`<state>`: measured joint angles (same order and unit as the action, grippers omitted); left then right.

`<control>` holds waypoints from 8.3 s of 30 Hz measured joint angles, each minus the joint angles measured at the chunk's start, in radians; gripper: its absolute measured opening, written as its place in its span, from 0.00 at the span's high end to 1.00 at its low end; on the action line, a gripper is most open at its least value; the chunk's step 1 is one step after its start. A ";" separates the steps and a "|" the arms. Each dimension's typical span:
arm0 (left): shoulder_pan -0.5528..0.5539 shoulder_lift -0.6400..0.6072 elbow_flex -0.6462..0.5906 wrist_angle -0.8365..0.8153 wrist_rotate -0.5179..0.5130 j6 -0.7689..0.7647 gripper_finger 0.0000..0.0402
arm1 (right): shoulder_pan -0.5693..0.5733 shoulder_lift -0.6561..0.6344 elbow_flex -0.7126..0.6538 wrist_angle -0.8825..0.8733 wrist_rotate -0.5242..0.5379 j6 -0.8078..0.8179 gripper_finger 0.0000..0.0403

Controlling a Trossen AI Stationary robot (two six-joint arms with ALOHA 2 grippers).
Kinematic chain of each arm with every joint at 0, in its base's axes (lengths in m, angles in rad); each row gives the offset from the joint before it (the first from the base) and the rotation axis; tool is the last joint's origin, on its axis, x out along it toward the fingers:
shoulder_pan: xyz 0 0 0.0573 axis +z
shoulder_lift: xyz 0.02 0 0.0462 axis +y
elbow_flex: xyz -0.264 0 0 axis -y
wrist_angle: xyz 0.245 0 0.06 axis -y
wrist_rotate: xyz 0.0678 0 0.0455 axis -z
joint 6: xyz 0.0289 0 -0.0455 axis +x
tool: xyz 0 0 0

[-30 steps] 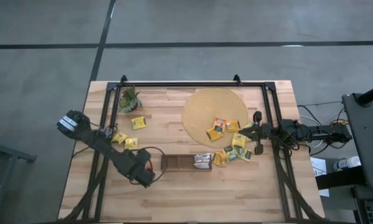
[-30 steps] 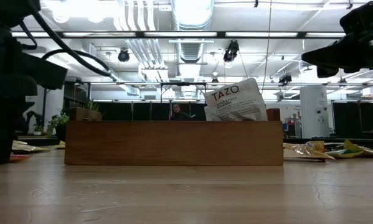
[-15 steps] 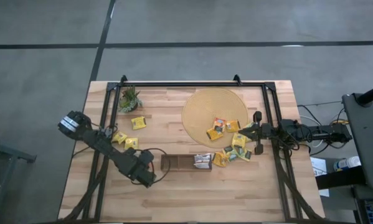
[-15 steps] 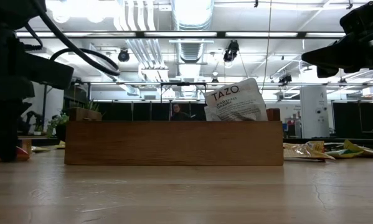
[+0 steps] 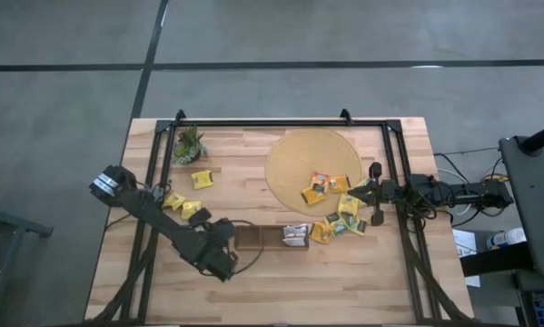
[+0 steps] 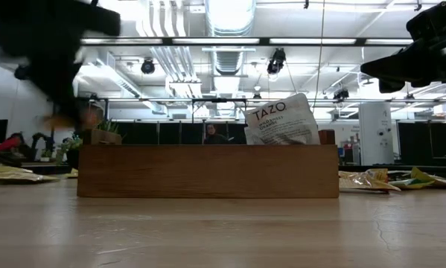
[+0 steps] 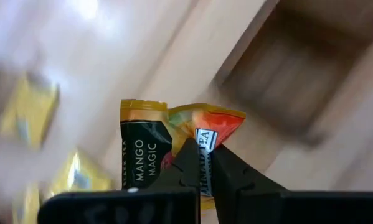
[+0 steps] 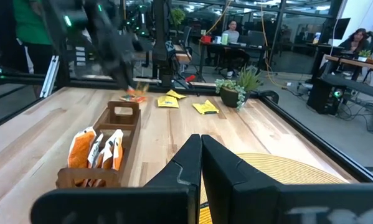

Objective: Pick & Place Tea
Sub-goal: Put the orange tea bag into the middle section of the wooden organizer

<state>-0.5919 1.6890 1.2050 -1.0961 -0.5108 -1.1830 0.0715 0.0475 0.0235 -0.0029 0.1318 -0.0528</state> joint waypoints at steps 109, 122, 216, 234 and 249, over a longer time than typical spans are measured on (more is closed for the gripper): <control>0.128 0.349 0.521 0.010 -0.249 0.691 0.62 | 0.000 0.000 0.000 0.000 0.000 0.000 0.98; 0.017 0.317 0.502 -0.255 -0.249 0.437 0.62 | 0.000 0.000 0.000 0.000 0.000 0.000 0.98; -0.117 -0.040 -0.032 0.032 0.080 0.128 0.98 | 0.000 0.000 0.000 0.000 0.000 0.000 0.98; -0.002 0.497 0.757 -0.476 -0.107 1.108 0.98 | 0.000 0.000 0.000 0.000 0.000 0.000 0.98; 0.011 0.713 0.968 -0.475 -0.311 1.655 0.98 | 0.000 0.000 0.000 0.000 0.000 0.000 0.98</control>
<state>-0.5807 2.4016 2.1727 -1.5715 -0.8217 0.4723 0.0719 0.0475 0.0235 -0.0032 0.1318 -0.0528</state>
